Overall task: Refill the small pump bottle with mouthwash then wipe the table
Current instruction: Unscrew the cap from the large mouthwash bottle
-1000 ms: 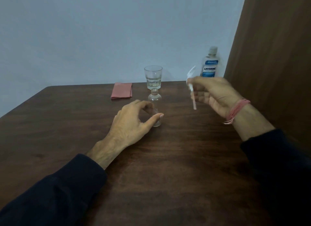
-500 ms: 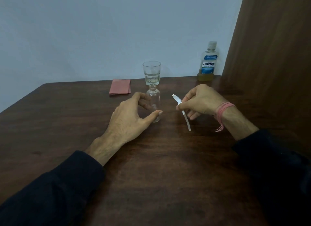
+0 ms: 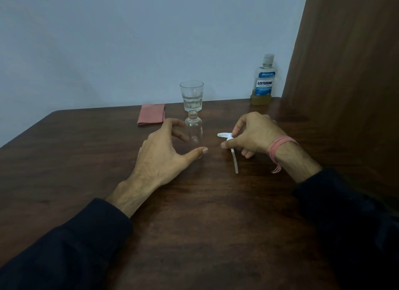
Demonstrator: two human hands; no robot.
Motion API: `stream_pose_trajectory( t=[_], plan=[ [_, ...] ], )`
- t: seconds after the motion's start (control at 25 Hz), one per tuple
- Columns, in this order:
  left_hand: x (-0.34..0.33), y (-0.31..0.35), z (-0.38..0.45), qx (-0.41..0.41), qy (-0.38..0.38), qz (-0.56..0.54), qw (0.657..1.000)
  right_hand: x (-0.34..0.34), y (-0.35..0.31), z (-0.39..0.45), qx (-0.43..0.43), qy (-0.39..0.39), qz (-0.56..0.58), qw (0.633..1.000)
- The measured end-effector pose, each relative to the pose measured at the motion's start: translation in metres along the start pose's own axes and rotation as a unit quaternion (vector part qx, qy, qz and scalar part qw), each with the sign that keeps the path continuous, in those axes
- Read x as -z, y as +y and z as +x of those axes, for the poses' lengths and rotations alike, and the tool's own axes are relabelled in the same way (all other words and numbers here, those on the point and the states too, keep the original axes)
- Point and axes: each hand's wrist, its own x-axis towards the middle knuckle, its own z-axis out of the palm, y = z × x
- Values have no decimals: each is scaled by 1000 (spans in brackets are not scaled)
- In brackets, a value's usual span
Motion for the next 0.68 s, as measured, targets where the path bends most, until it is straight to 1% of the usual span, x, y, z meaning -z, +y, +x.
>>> stream_pose_trajectory(
  t=[0.08, 0.2, 0.32, 0.36, 0.4, 0.44, 0.52, 0.6, 0.68],
  plan=[
    [4, 2, -2, 8, 23, -7, 1000, 2, 1, 0, 7, 27, -6, 1000],
    [17, 11, -4, -19, 115, -62, 991, 9, 4, 1, 31, 81, -10, 996],
    [25, 42, -14, -124, 221, -131, 958, 20, 13, 5, 46, 115, 58, 991],
    [21, 59, -19, -158, 228, -158, 948, 24, 15, 7, 49, 129, 95, 986],
    [12, 80, -20, -183, 204, -195, 942, 32, 20, 11, 53, 149, 138, 978],
    [0, 102, -19, -196, 158, -229, 940, 40, 25, 16, 56, 169, 184, 967],
    [-32, 145, -3, -187, 69, -251, 947, 59, 39, 31, 57, 193, 263, 944],
    [-68, 177, 34, -117, -16, -274, 954, 76, 54, 52, 55, 197, 306, 930],
    [-105, 197, 83, -19, -88, -312, 946, 87, 69, 78, 43, 199, 326, 923]
  ],
)
